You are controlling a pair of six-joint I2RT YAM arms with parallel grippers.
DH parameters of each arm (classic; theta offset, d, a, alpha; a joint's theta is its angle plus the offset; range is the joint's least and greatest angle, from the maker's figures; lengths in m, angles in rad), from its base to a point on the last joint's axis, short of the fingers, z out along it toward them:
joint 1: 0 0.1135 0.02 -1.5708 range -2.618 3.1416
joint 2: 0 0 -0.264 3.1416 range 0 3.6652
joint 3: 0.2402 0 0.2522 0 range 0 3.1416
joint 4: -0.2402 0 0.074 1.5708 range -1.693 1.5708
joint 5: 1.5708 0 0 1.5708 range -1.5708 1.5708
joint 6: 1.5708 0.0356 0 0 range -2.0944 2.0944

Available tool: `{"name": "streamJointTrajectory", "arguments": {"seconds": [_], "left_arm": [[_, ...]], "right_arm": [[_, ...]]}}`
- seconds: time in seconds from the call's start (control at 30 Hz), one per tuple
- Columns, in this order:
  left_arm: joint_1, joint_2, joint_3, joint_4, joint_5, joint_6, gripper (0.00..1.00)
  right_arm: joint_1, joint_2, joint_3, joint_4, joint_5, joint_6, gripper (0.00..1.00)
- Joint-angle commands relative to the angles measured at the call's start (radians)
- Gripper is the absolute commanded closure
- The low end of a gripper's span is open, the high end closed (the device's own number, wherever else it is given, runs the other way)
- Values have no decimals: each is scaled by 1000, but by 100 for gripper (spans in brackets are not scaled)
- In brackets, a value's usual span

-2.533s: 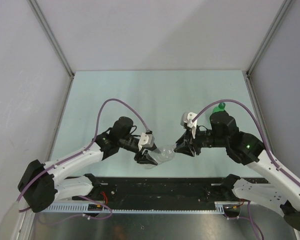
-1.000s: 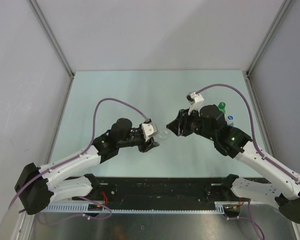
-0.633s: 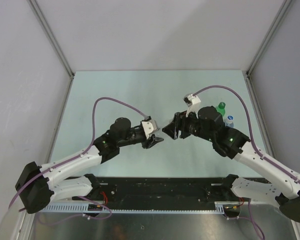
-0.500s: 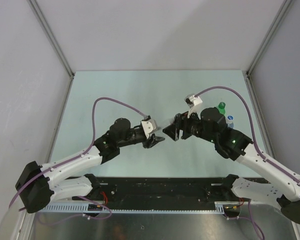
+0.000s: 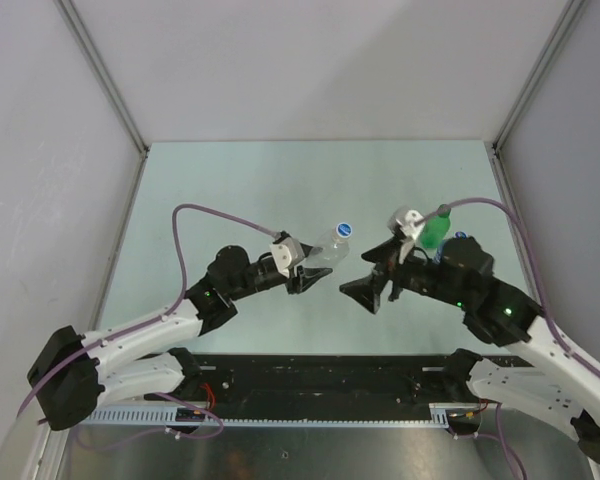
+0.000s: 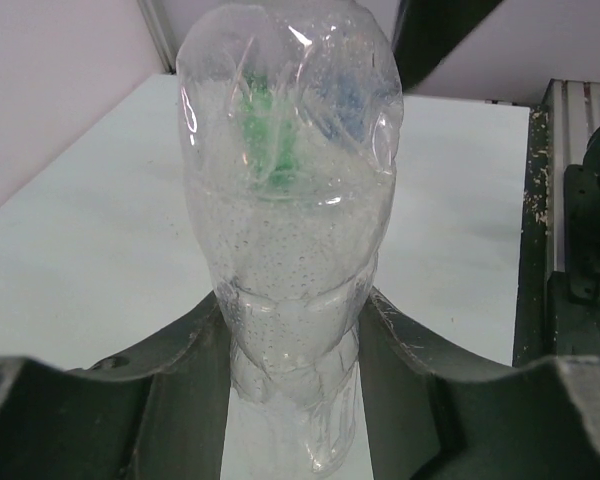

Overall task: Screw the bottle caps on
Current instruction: Screw the bottle cap onto the plastic bottle.

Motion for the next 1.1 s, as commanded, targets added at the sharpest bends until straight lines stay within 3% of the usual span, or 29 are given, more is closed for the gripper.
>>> {"name": "streamJointTrajectory", "arguments": {"seconds": [0.0,0.33,0.53,0.77,1.07], "left_arm": [[-8,-52,-51,86,-27,5,100],[-3,-136,-199,74,149,132,100],[-2,-149,-230,8,131,167,100],[-2,-163,-224,-32,145,191,100],[-3,-145,-210,-49,151,196,100]], "right_arm": [[4,-141,-23,43,-66,-194,1],[4,-220,-48,55,-235,-508,14],[4,-161,-48,61,-291,-634,15],[5,-72,-48,85,-297,-683,23],[4,-22,-48,113,-287,-682,25]]}}
